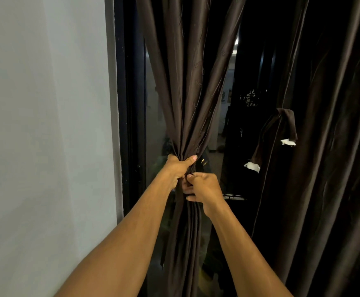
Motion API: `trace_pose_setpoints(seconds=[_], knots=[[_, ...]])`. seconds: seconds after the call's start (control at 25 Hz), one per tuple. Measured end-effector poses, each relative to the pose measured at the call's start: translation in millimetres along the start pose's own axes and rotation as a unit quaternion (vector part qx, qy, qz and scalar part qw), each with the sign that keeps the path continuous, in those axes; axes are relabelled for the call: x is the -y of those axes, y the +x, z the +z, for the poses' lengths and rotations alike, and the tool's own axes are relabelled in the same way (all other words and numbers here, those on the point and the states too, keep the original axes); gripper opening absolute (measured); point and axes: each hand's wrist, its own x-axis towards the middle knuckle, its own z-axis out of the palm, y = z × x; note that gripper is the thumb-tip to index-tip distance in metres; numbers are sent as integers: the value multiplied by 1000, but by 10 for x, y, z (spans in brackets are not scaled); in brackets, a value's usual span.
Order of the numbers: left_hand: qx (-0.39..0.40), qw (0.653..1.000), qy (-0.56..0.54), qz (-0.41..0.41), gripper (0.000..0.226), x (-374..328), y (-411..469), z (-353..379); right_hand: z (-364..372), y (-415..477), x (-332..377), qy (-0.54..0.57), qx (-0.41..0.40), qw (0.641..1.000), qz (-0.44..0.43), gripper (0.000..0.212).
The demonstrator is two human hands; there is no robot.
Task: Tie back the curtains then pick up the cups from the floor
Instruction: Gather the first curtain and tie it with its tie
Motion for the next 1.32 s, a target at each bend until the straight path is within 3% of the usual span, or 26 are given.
trace_pose_setpoints(seconds=[0.16, 0.28, 0.56, 0.76, 0.8, 0.92, 1.04, 1.32], knots=[[85, 995, -45, -23, 35, -28, -47, -147, 49, 134, -154, -36, -67, 997, -16, 28], [84, 995, -56, -14, 6, 2, -128, -246, 69, 161, -191, -41, -66, 996, -31, 26], [67, 997, 23, 25, 8, 23, -225, -480, 153, 154, -216, -72, -12, 996, -57, 26], [8, 995, 68, 70, 14, 102, -225, -432, 157, 5, -150, 89, -30, 996, 8, 6], [2, 993, 93, 78, 14, 104, -223, -412, 159, -18, -143, 127, -32, 991, 17, 10], [40, 989, 126, 62, 19, 111, -260, -340, 166, -70, -100, 145, -47, 988, 31, 12], [76, 983, 163, 46, 15, 125, -328, -263, 195, -119, -73, 129, -66, 989, 28, 27], [50, 987, 150, -1, 40, 224, -291, -166, 146, -157, -67, 156, -51, 986, 15, 28]])
